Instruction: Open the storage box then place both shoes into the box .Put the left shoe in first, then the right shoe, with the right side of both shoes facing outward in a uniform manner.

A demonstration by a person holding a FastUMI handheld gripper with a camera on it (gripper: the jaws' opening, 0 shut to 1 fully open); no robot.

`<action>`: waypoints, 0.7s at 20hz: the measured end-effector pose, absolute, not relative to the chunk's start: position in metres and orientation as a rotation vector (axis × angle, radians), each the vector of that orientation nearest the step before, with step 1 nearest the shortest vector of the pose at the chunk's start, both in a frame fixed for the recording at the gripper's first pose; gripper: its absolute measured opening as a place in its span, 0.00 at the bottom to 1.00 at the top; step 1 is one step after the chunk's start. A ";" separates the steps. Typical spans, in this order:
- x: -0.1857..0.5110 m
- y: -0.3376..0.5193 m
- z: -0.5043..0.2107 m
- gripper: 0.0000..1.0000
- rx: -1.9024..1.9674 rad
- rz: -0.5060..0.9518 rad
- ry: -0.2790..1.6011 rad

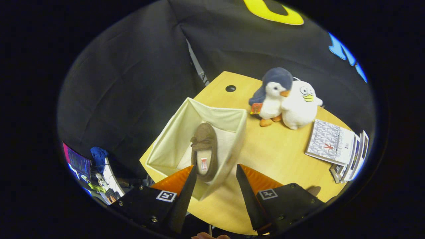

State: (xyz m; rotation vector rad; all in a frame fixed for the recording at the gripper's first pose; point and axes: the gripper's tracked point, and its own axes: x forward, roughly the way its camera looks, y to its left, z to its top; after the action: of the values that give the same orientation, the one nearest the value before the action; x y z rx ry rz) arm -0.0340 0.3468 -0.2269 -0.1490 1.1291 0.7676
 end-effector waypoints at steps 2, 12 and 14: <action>-0.031 0.313 -0.230 0.75 -0.136 0.727 1.131; -0.006 0.145 -0.259 0.75 0.051 0.420 1.106; -0.012 0.113 -0.275 0.75 0.059 0.344 1.117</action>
State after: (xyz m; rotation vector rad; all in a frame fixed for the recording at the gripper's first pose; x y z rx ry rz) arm -0.0115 0.1134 -0.2748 0.0587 1.1168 0.3439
